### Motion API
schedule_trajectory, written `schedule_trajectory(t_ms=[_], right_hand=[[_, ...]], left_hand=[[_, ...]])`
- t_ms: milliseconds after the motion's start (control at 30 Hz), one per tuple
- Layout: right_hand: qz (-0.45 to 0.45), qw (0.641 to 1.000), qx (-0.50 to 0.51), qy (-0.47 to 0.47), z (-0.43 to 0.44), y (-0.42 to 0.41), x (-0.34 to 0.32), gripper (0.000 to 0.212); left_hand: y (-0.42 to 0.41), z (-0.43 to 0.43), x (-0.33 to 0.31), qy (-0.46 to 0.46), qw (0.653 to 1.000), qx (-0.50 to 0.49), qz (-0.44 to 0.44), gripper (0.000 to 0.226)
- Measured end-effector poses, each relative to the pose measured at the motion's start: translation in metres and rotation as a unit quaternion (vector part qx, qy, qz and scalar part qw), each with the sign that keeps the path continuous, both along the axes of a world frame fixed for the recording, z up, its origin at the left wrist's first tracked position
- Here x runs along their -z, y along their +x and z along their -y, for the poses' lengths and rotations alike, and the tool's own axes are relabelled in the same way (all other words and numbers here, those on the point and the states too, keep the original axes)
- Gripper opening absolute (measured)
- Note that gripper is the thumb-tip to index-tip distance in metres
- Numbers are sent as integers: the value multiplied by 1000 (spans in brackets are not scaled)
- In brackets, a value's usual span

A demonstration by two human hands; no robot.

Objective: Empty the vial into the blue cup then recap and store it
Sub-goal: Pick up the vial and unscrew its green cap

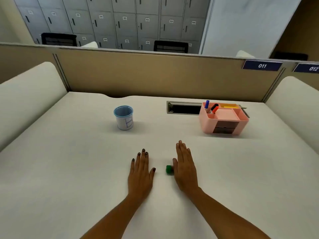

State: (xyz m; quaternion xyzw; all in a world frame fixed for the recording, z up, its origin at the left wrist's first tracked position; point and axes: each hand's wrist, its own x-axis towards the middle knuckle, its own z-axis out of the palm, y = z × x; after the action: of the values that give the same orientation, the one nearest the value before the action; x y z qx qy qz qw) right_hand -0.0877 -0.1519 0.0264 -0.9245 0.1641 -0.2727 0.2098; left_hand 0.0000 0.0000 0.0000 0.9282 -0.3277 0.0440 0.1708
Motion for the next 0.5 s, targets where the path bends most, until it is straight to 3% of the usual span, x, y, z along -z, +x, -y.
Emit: schedule_trajectory(t_ms=[167,500], right_hand=[[-21,997,1,76,-4,-15,11,49],[-46,998,31,9,-19,-23,17,26]], left_hand=[[1,-2,8,21,1000,-14,-18,63],[-2,-4,10,-23,1000,-9,-19,63]])
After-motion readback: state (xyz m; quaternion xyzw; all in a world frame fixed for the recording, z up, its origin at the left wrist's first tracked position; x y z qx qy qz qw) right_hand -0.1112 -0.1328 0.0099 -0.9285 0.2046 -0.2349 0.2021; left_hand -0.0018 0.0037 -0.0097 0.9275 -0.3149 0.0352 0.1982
